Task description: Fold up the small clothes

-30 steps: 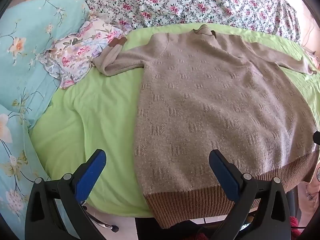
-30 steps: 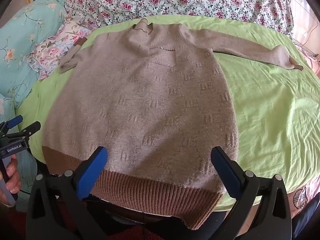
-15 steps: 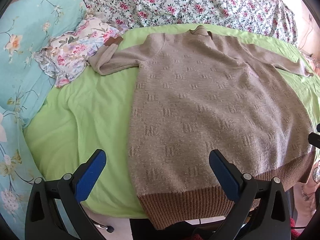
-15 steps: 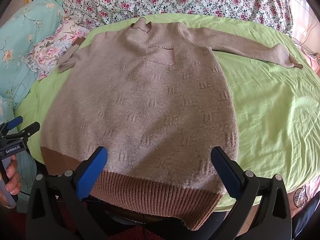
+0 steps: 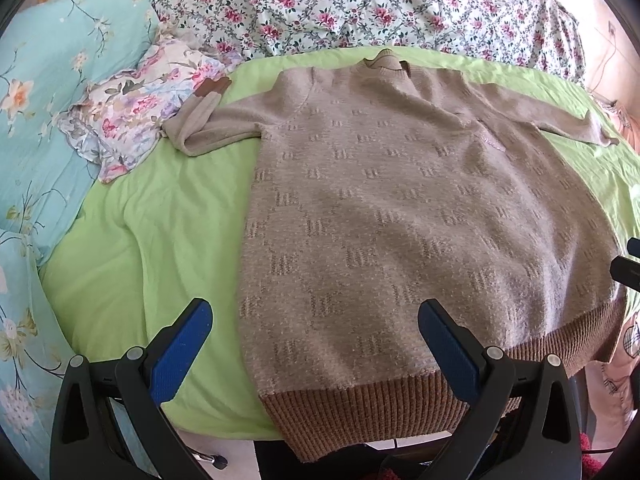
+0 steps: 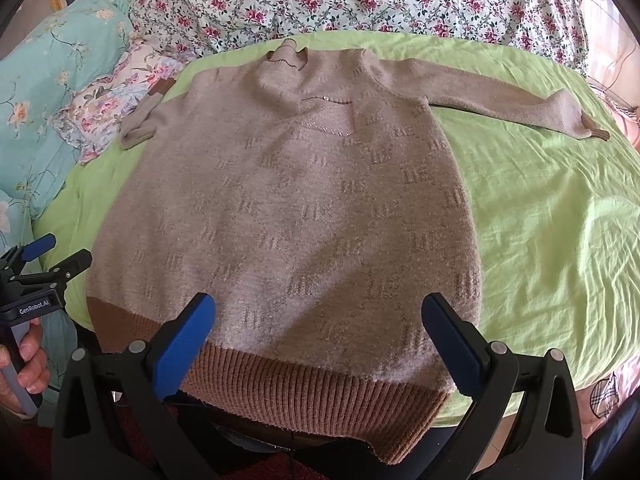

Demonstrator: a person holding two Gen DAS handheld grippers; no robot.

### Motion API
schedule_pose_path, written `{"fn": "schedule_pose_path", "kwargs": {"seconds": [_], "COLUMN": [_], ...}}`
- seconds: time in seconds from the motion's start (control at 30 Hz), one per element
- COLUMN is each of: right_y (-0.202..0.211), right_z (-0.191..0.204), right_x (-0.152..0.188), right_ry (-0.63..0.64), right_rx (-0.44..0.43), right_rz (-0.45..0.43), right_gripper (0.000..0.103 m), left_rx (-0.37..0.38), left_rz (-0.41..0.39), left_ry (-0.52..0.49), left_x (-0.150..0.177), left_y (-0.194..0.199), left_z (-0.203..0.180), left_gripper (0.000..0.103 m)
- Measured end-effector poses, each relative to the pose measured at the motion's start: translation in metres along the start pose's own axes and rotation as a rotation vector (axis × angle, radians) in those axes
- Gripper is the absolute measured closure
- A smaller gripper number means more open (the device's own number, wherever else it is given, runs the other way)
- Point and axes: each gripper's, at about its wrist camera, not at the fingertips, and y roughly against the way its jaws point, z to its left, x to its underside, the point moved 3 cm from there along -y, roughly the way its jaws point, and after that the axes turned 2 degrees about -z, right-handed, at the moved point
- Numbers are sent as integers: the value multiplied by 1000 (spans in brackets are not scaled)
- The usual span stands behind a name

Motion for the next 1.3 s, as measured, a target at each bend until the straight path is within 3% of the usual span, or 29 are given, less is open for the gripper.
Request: {"fn": "schedule_pose_path", "kwargs": {"seconds": [0.13, 0.5, 0.87, 1.1, 1.3], "right_y": [0, -5, -8, -14, -13], "right_z": [-1, -10, -39, -81, -163], "right_x": [-3, -9, -29, -50, -81], "right_ry": [-7, -20, -86, -179, -288], "right_rx": [-13, -4, -30, -53, 23], "right_rz": [-23, 18, -38, -54, -122], "right_gripper": [0, 0, 0, 0, 0], "left_rx": [4, 59, 93, 63, 60], "left_rz": [-12, -48, -38, -51, -42], "left_ry": [-4, -1, 16, 23, 63], "left_x": [-1, -12, -44, -64, -94], "left_y": [-1, -7, -27, -43, -63], "left_z": [-1, -8, -13, -12, -2], "left_gripper": [0, 0, 0, 0, 0]}}
